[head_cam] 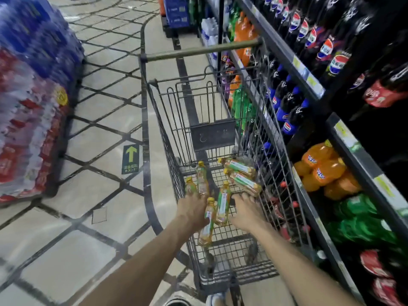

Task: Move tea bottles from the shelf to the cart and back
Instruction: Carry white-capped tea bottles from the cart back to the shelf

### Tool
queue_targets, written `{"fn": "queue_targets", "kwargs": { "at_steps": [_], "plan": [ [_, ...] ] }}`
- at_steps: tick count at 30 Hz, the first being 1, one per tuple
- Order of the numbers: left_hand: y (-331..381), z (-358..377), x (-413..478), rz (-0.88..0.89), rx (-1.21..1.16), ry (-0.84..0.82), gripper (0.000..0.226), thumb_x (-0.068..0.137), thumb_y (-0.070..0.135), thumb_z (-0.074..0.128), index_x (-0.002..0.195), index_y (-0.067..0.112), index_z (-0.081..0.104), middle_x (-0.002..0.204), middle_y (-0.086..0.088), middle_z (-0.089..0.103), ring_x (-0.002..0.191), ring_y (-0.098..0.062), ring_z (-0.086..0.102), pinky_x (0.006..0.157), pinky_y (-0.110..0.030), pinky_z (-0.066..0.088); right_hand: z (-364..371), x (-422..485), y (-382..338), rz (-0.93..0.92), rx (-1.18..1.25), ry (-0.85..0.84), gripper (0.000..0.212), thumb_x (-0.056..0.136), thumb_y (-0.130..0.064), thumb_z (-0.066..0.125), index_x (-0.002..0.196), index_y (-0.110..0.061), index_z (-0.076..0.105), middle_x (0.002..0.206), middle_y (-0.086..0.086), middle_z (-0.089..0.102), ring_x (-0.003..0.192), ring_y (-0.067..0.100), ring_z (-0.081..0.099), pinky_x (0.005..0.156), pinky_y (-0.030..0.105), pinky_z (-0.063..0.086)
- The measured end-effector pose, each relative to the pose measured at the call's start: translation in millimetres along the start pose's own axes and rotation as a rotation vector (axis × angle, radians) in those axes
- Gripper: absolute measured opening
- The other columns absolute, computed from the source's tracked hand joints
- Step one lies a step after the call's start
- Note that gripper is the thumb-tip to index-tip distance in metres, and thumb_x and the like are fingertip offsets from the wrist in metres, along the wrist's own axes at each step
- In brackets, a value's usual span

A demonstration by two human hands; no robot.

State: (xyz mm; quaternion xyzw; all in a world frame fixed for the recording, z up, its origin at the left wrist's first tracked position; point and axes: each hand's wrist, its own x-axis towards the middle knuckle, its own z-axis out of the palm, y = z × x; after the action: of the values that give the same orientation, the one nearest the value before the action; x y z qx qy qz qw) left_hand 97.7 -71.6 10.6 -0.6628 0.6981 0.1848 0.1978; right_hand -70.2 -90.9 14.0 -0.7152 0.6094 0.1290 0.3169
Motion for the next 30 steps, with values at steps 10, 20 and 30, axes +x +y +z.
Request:
{"fn": "queue_targets", "kwargs": {
  "at_steps": [10,20,30],
  "plan": [
    [9.4,82.1,98.3,-0.094,-0.108,-0.158,0.07,0.094,0.047,0.058,0.148,0.019,0.023,0.154,-0.027,0.027,0.102,-0.029,0.062,0.074,-0.035,0.055,48.8,101.2,25.3,0.166,0.192,-0.095,0.077,0.088,-0.033,0.074,0.151,-0.023,0.031,0.154,0.008,0.033,0.141,0.03,0.033,0.114,0.041,0.027],
    [41.5,182.9,121.8,-0.416,-0.522,-0.29,0.096,0.092,0.025,0.067,0.157,0.01,-0.003,0.162,-0.017,0.015,0.133,-0.034,0.044,0.106,-0.042,0.046,117.9,181.2,47.7,0.308,0.348,-0.101,0.076,0.086,-0.025,0.075,0.148,-0.015,0.032,0.15,0.011,0.035,0.138,0.029,0.038,0.107,0.041,0.038],
    [54.2,243.2,140.3,-0.548,-0.55,-0.18,0.13,0.08,0.019,0.081,0.145,0.031,-0.031,0.154,-0.007,0.031,0.132,-0.031,0.044,0.099,-0.046,0.05,169.2,243.9,37.8,0.348,0.441,0.048,0.095,0.085,-0.024,0.076,0.156,-0.02,0.013,0.143,0.014,0.033,0.125,0.031,0.044,0.076,0.032,0.04]
  ]
}}
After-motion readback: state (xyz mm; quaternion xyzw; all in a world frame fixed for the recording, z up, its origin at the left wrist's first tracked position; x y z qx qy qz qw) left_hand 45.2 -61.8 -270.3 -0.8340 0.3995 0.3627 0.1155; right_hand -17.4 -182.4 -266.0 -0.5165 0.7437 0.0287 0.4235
